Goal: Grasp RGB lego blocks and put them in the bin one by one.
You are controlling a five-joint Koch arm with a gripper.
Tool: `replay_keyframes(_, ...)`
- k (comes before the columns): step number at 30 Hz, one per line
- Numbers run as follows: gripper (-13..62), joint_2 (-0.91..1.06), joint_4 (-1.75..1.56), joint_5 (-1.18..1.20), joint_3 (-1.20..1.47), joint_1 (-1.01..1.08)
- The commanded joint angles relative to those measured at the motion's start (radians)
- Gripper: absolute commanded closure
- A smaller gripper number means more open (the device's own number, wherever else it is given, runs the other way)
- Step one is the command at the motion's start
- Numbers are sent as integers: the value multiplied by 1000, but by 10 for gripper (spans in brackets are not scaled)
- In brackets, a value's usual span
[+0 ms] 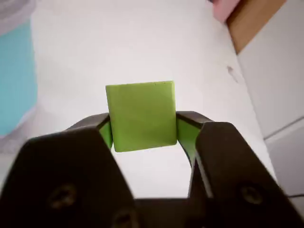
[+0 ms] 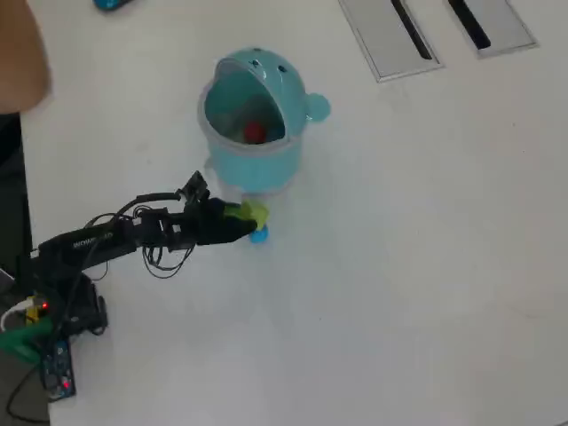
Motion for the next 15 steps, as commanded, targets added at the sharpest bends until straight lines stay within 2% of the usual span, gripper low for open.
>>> replay_keyframes(1, 454, 54, -147, -14, -83, -20)
replay_keyframes(8, 454, 92, -313, -14, -51, -149)
replay_keyframes(15, 454, 115, -333, -6, -35, -275)
